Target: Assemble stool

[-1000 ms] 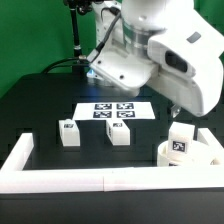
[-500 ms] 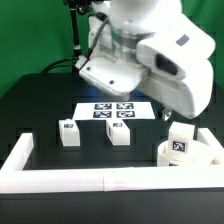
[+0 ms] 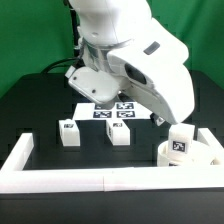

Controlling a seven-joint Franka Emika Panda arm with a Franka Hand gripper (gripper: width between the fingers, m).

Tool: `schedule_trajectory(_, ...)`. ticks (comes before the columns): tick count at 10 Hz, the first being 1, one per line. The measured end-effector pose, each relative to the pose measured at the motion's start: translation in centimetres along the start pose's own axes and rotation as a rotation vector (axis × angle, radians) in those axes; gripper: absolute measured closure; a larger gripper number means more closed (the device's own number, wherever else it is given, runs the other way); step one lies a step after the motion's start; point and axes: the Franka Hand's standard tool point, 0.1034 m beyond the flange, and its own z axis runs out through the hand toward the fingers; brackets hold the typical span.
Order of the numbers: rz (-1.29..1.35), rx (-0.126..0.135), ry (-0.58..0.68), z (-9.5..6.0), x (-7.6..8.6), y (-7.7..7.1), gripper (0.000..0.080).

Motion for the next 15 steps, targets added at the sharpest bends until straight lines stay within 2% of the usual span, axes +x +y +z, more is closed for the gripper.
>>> schedule_trajectory(2, -0.003, 0.002, -0.021, 0.0, -0.3, 0.0, 0.0151)
schedule_trajectory(4, -0.010, -0.014, -0.126, -0.5, -0.7, 1.0, 0.0151)
schedule_trajectory(5, -0.019, -0.017, -0.130, -0.2, 0.3, 1.4, 0.0151)
schedule_trajectory(9, -0.047, -0.091, -0.247, -0.3, 3.3, 4.5, 0.0151)
schedule_trajectory(10, -0.055, -0.101, -0.289, -0.1, 3.3, 4.8, 0.0151)
schedule_trajectory(11, -0.054, -0.099, -0.306, 0.2, 3.4, 5.1, 0.0151)
schedule_trajectory(12, -0.038, -0.111, -0.370, 0.3, 3.3, 5.6, 0.0151)
schedule_trajectory(15, -0.048, -0.103, -0.384, 0.4, 3.4, 5.4, 0.0151)
